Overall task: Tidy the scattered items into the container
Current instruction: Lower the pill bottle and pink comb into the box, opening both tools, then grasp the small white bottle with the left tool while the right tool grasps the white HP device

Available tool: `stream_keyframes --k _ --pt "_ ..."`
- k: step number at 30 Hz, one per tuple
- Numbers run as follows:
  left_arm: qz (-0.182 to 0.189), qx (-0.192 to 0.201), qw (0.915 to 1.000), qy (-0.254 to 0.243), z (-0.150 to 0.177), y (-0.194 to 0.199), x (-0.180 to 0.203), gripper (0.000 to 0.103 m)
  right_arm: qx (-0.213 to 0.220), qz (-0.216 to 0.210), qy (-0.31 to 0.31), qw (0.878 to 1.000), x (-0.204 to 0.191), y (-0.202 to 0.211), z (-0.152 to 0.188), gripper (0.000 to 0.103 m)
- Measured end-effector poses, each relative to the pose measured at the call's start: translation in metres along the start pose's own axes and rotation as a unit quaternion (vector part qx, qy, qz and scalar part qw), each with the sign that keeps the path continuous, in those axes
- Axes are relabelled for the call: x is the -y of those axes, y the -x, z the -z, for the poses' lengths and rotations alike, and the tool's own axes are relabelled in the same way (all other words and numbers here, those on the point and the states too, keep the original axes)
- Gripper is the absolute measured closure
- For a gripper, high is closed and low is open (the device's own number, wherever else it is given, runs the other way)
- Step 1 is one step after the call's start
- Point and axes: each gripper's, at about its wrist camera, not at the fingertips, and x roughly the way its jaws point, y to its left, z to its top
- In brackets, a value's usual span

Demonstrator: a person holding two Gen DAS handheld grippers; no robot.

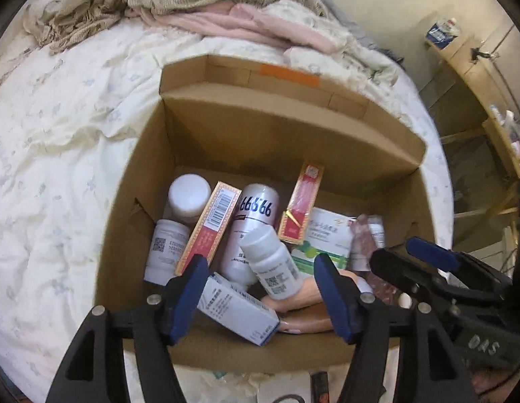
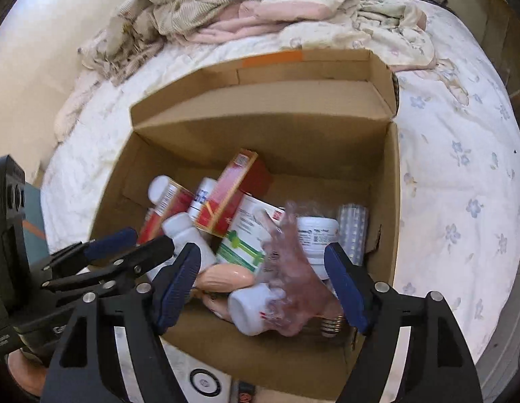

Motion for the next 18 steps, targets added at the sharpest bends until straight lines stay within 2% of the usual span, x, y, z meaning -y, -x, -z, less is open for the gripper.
stream_keyframes --k 4,7,11,15,18 --pt "0.007 0.025 0.9996 -0.014 0.008 0.03 -0.001 0.035 0.025 0.0 0.007 1.0 -0.006 0.025 0.008 0.023" --pt "0.017 0.049 0.9985 -0.021 0.023 0.056 -0.009 0.025 0.035 -0.009 0.004 0.999 -0.008 0.043 0.016 0.023" --pt "0.029 0.066 0.9971 -0.024 0.05 0.078 -0.027 0.025 0.046 -0.015 0.018 0.999 -0.012 0.065 0.029 0.024" --pt "0.017 0.063 0.9978 -0.011 0.084 0.076 -0.057 0.024 0.045 -0.018 0.011 0.999 -0.007 0.073 0.053 0.024" --pt "0.0 0.03 0.9994 0.018 0.122 0.047 -0.089 0.024 0.019 -0.045 -0.01 0.999 -0.004 0.062 0.072 0.024"
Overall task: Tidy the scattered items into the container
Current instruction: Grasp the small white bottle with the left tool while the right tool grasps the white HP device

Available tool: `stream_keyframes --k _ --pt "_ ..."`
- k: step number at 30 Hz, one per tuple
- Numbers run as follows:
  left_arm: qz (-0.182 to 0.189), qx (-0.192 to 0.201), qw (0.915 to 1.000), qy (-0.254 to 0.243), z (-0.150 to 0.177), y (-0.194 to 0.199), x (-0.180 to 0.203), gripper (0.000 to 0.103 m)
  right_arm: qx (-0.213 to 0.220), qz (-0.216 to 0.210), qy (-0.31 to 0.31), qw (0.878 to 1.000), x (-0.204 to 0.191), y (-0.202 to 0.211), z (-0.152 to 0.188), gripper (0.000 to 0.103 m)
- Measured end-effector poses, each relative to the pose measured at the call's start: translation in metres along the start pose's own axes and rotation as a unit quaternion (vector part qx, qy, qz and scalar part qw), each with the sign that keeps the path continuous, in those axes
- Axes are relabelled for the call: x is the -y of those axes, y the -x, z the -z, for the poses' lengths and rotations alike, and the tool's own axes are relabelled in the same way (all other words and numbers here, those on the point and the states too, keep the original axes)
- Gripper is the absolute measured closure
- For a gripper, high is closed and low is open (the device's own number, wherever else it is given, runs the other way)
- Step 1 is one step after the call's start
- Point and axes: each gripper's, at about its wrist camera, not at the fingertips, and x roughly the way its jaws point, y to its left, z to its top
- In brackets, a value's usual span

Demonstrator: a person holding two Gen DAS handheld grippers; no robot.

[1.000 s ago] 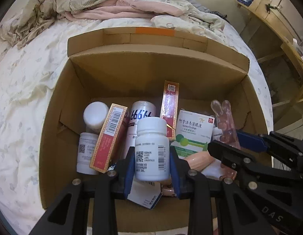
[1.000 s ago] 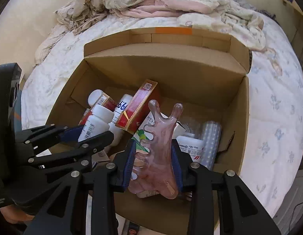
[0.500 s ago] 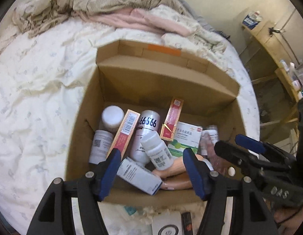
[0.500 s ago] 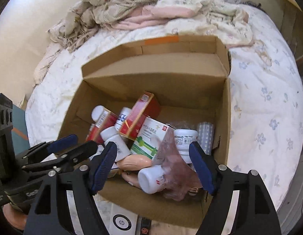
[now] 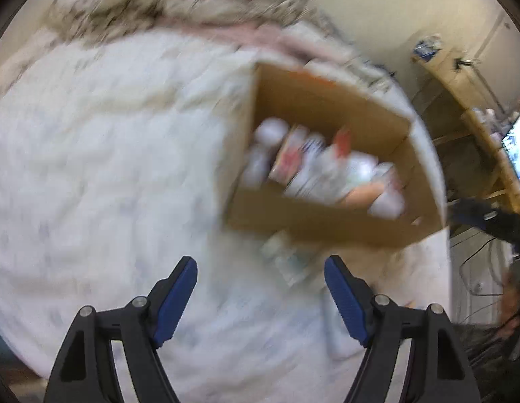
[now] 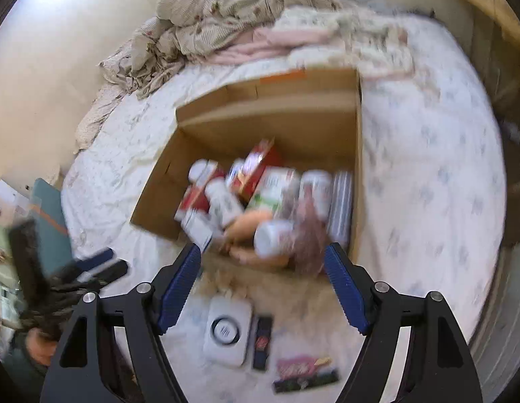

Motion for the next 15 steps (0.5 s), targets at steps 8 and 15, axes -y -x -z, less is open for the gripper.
stream_keyframes --k 8,15 --pt "-0.027 -0.022 0.9983 0.047 -0.009 -0.017 -0.011 0.024 -0.127 -0.033 0.024 0.991 -0.033 -0.079 0.053 0.024" --pt "-0.026 -0.025 0.9979 0.054 -0.009 -0.019 -0.015 0.024 -0.174 0.017 0.065 0.982 -0.05 -0.128 0.081 0.025"
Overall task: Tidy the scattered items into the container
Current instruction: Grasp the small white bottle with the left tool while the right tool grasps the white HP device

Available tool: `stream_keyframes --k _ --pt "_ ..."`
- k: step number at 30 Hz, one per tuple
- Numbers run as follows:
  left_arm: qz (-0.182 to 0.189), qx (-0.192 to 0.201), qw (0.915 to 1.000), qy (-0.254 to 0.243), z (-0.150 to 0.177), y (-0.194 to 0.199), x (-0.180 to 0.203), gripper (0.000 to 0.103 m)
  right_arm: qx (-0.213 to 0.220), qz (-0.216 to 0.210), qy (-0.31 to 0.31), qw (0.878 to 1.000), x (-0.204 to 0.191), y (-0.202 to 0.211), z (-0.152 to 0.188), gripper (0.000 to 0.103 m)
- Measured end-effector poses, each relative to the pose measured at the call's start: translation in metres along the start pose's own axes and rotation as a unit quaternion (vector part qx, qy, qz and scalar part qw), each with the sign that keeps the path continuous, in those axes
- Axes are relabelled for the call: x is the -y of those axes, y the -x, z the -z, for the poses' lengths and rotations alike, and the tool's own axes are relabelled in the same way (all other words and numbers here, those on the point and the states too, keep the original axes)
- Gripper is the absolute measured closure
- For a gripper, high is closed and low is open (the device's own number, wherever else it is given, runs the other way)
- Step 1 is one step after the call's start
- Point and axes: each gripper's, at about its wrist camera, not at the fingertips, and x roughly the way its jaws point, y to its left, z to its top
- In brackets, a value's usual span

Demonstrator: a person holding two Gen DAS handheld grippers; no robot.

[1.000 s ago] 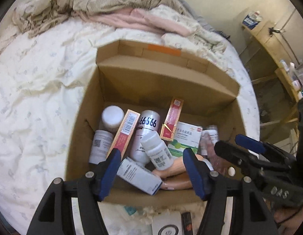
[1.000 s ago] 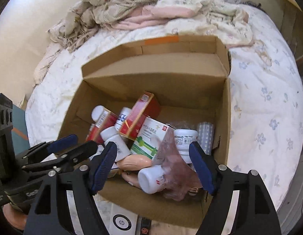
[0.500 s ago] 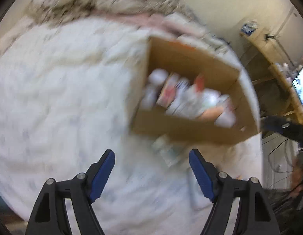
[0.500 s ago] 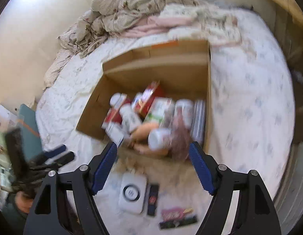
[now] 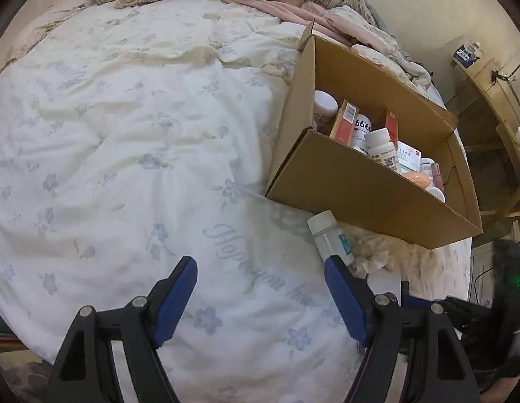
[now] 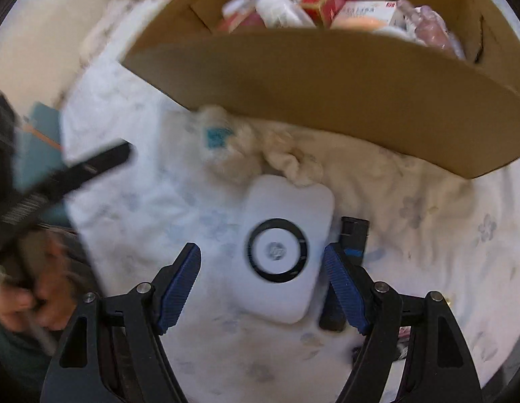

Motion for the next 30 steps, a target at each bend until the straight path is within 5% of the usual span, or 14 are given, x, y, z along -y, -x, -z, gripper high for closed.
stream_keyframes --k 8,16,22,25,30 --pt "-0.004 -0.012 0.9992 -0.037 0.009 -0.009 0.017 0.024 0.034 0.064 0.074 0.995 -0.017 -0.008 0.006 0.036" --pt "0.019 -0.016 0.9993 -0.029 0.008 -0.013 0.021 0.024 0.053 -0.025 0.037 0.998 0.006 0.04 0.031 0.037" --pt "0.066 -0.024 0.9975 -0.004 -0.008 -0.022 0.029 0.025 0.098 -0.049 0.004 0.994 0.014 0.067 0.021 0.038" --pt "0.06 -0.029 0.9975 0.023 -0.019 -0.033 0.029 0.027 0.115 -0.058 0.008 0.992 0.007 0.073 0.015 0.038" --pt "0.043 -0.07 0.9952 0.054 -0.025 -0.067 0.036 0.049 0.125 -0.07 0.01 0.99 0.003 0.078 0.008 0.038"
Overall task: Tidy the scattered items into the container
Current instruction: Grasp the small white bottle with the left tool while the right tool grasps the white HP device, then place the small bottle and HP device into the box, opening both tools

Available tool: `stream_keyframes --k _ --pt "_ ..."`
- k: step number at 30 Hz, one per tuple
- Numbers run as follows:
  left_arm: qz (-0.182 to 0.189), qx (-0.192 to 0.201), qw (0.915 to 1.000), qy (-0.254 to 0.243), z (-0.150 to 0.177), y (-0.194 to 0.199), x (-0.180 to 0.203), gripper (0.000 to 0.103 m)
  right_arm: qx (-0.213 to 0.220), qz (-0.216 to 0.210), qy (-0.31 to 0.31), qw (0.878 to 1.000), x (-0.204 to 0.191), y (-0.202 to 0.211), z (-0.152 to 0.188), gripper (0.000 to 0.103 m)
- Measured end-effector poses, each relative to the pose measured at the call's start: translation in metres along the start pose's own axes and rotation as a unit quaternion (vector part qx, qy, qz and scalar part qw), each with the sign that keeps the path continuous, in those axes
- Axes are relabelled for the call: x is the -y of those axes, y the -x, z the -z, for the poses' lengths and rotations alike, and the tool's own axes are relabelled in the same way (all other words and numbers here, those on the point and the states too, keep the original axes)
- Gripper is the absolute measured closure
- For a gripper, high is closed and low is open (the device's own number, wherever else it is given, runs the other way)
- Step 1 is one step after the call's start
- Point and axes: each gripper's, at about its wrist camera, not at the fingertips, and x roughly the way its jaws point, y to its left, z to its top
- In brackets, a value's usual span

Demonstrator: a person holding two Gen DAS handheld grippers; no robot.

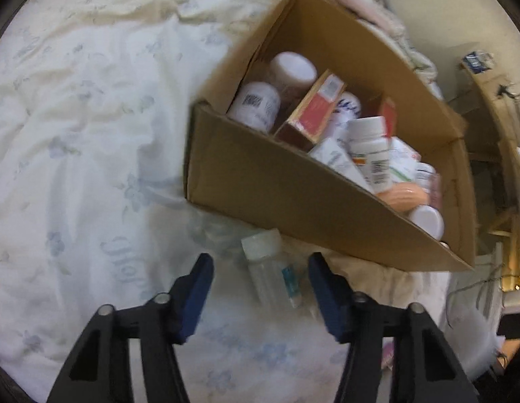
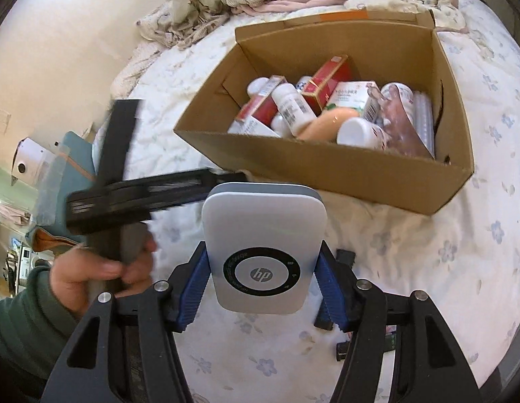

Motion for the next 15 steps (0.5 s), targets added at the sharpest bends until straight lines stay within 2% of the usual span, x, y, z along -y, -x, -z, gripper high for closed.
stream_keyframes --k 1,3,4,7,9,12,15 --pt "-0.012 -0.001 0.9999 0.004 -0.002 -0.005 0.0 0.052 0.002 -0.004 0.0 1.0 -0.002 0.001 -0.002 0.038" --pt "-0.006 0.004 0.9999 0.011 -0.003 -0.009 -0.001 0.071 0.005 -0.009 0.001 1.0 -0.006 0.001 -0.004 0.038" --pt "-0.003 0.006 0.9999 0.012 -0.003 -0.008 -0.001 0.071 0.008 -0.012 0.002 1.0 -0.009 0.0 -0.004 0.038" --pt "-0.037 0.024 0.999 -0.003 0.001 0.004 0.0 0.073 0.013 -0.021 0.004 1.0 -0.008 0.011 -0.008 0.038" --pt "-0.041 0.034 0.9985 -0.011 0.007 0.015 0.0 0.074 0.015 -0.028 0.004 0.999 -0.009 0.015 -0.01 0.038" --pt "-0.032 0.039 0.9985 -0.019 0.017 0.035 -0.005 0.077 0.02 -0.041 0.003 0.999 -0.012 0.02 -0.013 0.038" --pt "0.007 0.027 0.9995 0.017 0.024 0.057 -0.02 0.077 0.026 -0.052 0.004 0.998 -0.017 0.026 -0.016 0.038"
